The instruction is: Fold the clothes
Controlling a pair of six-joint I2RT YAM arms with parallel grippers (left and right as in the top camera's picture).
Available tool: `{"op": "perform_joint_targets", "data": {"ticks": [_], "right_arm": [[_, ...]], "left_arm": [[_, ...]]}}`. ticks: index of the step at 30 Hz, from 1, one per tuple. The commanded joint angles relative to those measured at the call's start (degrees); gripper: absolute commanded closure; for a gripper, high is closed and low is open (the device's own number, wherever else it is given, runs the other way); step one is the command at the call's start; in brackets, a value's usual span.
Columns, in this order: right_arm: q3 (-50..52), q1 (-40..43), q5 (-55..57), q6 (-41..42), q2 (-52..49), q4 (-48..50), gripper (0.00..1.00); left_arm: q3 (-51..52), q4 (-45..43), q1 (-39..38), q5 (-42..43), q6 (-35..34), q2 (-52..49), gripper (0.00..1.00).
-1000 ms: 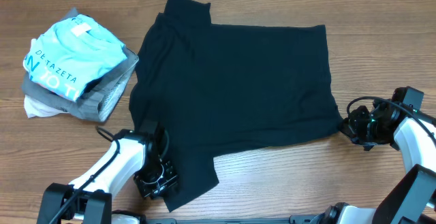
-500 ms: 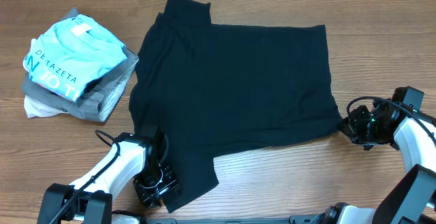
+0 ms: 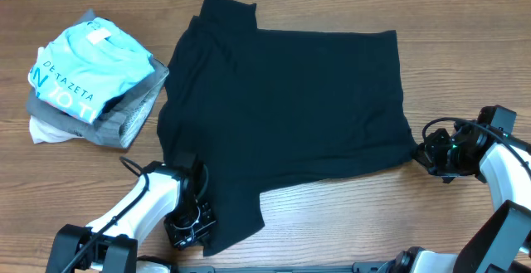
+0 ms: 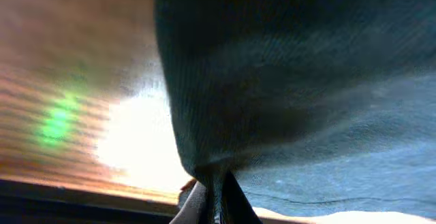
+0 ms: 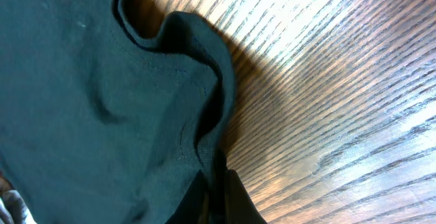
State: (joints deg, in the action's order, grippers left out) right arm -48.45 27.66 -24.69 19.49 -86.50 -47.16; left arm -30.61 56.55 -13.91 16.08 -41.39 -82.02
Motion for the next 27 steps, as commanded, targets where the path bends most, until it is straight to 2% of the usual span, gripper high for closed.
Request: {"op": "perform_joint_targets", "data": {"ticks": [1, 6, 11, 18, 22, 27], "right_arm": [[-1.5, 0.4, -0.5, 0.2, 1.1, -0.6, 0.96], [-3.1, 3.3, -0.5, 1.3, 3.9, -5.9, 0.96], [-4.9, 9.4, -1.1, 1.7, 11.1, -11.3, 0.96], [-6.0, 12.5, 0.7, 1.3, 20.1, -17.3, 0.96], [-6.0, 12.5, 2.1, 1.2, 21.2, -18.9, 0.96], [-6.0, 12.5, 1.4, 1.3, 20.6, -16.9, 0.96]], "left_arm": [[-5.6, 2.7, 0.0, -2.5, 2.9, 0.9, 0.96], [-15.9, 13.5, 0.0, -6.1, 4.6, 5.0, 0.96], [-24.2, 21.8, 0.0, -10.6, 4.5, 11.5, 0.96], [-27.5, 30.9, 0.0, -14.2, 3.4, 18.0, 0.96], [-27.5, 31.4, 0.0, -14.8, 3.5, 19.6, 0.96], [-27.5, 25.9, 0.0, -15.3, 3.5, 19.5, 0.96]]}}
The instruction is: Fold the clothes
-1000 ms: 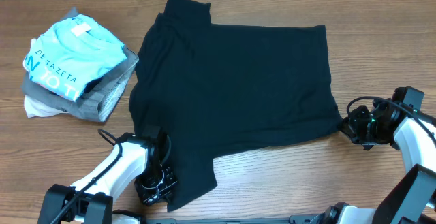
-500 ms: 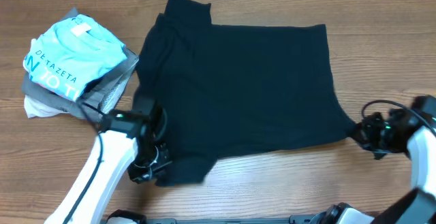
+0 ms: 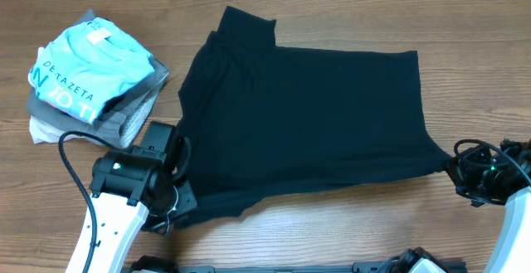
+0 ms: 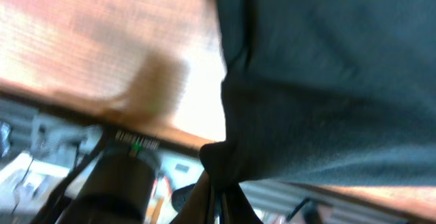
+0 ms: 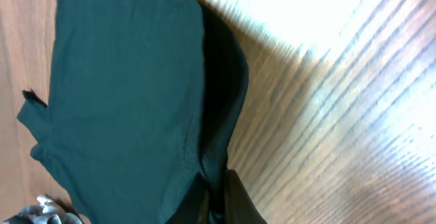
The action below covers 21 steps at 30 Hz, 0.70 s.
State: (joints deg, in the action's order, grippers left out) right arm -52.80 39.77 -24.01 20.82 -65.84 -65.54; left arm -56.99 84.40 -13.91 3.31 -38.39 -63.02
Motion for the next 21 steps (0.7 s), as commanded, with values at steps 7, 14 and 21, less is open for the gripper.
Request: {"op": "perform_joint_targets", "data": {"ticks": [7, 14, 21], "right_arm": [[-1.6, 0.2, -5.9, 3.6, -3.4, 11.7, 0.96], [-1.6, -3.8, -5.9, 5.0, -10.4, 18.3, 0.96], [-1.6, -6.3, -5.6, 8.9, -16.6, 27.4, 0.96]], "left_arm": [[-1.1, -18.8, 0.0, -5.3, 4.0, 0.5, 0.96], [-1.1, -23.5, 0.0, -11.4, 7.3, -1.5, 0.96], [-1.1, -34.8, 0.0, -14.2, 8.9, -7.4, 0.96]]}}
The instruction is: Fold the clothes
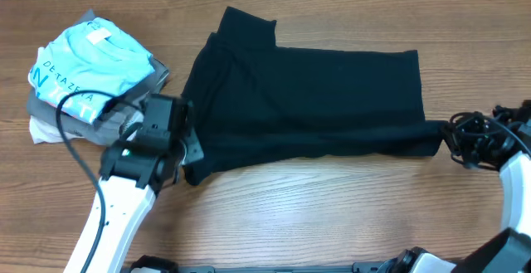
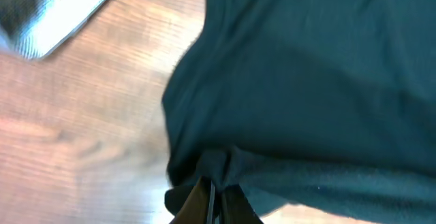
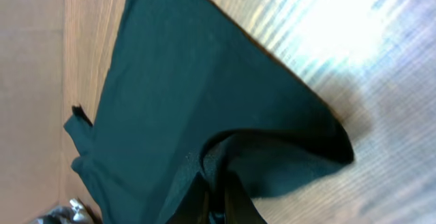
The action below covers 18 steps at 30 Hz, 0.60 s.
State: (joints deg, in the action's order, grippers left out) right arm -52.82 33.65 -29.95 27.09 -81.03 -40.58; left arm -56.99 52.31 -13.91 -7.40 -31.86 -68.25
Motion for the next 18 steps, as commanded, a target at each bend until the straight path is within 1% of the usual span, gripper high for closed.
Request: {"op": "perform_joint_targets", "data": {"ticks": [1, 6, 10, 15, 16, 17, 18], "right_arm": [[-1.6, -0.2, 0.3, 3.3, -2.0, 3.4, 0.96], [-1.6, -0.2, 0.4, 4.7, -4.3, 7.3, 0.96], [-1.6, -0.3, 2.4, 4.7, -5.2, 7.7, 0.96], [-1.6, -0.3, 4.0, 5.0, -5.4, 8.4, 0.96], [-1.6, -0.5, 4.0, 5.4, -5.4, 9.0, 0.96], [-1.6, -0.9, 4.0, 5.8, -5.4, 10.1, 0.96], [-1.6, -1.2, 4.0, 5.8, -5.4, 11.2, 0.93]], "left_arm": [[-1.1, -4.7, 0.0, -3.3, 3.0, -3.1, 0.96], [-1.1, -10.5, 0.0, -4.3, 3.7, -8.0, 0.96], [-1.1, -13.1, 0.1, -6.6, 3.7, -11.3, 0.96], [-1.1, -17.0, 0.1, -6.5, 3.6, -14.3, 0.95], [-1.1, -17.6, 0.1, -6.5, 3.6, -14.6, 0.94], [-1.1, -18.3, 0.0, -6.5, 3.6, -14.9, 0.91], [-1.1, -18.6, 0.0, -6.5, 3.6, -14.9, 0.87]]}}
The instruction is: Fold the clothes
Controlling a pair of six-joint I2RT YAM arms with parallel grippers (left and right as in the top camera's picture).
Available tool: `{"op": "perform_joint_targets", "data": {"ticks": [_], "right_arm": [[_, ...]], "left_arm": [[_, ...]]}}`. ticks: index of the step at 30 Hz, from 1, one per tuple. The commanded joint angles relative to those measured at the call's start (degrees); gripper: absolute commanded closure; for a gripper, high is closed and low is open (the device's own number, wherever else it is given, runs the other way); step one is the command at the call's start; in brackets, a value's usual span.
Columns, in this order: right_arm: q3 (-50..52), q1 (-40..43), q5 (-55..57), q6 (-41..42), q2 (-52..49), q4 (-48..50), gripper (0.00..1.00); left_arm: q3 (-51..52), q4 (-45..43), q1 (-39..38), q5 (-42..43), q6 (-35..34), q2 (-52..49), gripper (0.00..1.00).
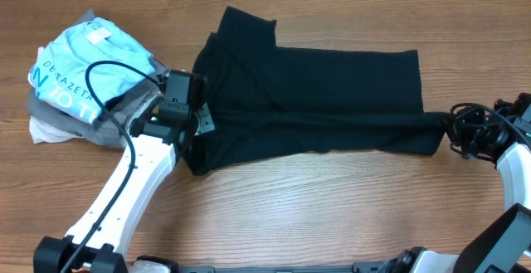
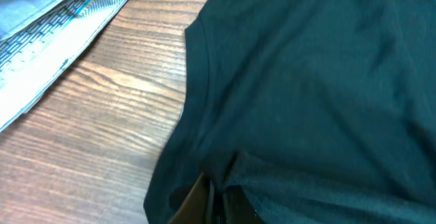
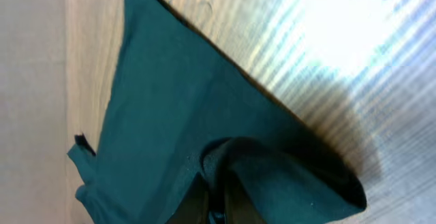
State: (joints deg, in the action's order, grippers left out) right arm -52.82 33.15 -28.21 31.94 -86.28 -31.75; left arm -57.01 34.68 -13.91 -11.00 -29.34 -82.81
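Note:
A dark teal garment (image 1: 307, 90) lies across the middle of the wooden table, its near part doubled back over the rest into a long band. My left gripper (image 1: 196, 128) is shut on the garment's left end; in the left wrist view the fingers (image 2: 197, 200) pinch a bunch of cloth (image 2: 306, 81) at the bottom edge. My right gripper (image 1: 452, 130) is shut on the right end, and the right wrist view shows cloth (image 3: 177, 115) folded over the pinched fingers (image 3: 197, 200).
A stack of folded clothes (image 1: 87, 74), light blue shirt on top, sits at the far left beside my left arm. Bare wood (image 1: 332, 207) runs along the front of the table. My right arm's cables (image 1: 477, 124) are near the right edge.
My left gripper has moved farther back and a little right with its corner, closer to the folded stack. The near fold lies slightly farther over the garment. The right gripper barely shifted.
Both grippers were shut on the garment's near corners while it lay spread out. Later the near edge had been lifted and drawn back, left corner first. Then the near part lay doubled over the far part, and now the garment is a long narrow band.

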Motion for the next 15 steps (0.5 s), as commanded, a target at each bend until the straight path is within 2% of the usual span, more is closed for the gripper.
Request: {"op": "perform_joint_targets", "data": {"ticks": [1, 3, 4, 6, 11, 15], "right_arm": [[-1.6, -1.2, 2.3, 0.9, -0.2, 3.7, 0.76], [-1.6, -1.7, 2.3, 0.1, -0.2, 5.5, 0.37], [-1.6, -1.7, 2.5, -0.5, -0.2, 5.6, 0.32], [-1.6, -1.6, 3.3, -0.7, -0.2, 4.8, 0.28], [-1.6, 0.4, 8.3, -0.6, -0.2, -0.4, 0.25], [-1.6, 1.0, 12.1, -0.6, -0.3, -5.1, 0.24]], "left_arm": [[-1.0, -1.1, 0.0, -2.9, 1.0, -0.3, 0.73], [-1.2, -1.0, 0.3, -3.1, 1.0, -0.3, 0.27], [-1.4, -0.7, 0.6, -3.1, 1.0, -0.3, 0.13], [-1.8, 1.0, 1.1, -3.1, 1.1, -0.2, 0.00], [-2.9, 8.1, 2.8, -1.4, 1.1, -0.1, 0.00], [-2.8, 14.2, 3.5, 6.3, 1.1, -0.3, 0.00]]}}
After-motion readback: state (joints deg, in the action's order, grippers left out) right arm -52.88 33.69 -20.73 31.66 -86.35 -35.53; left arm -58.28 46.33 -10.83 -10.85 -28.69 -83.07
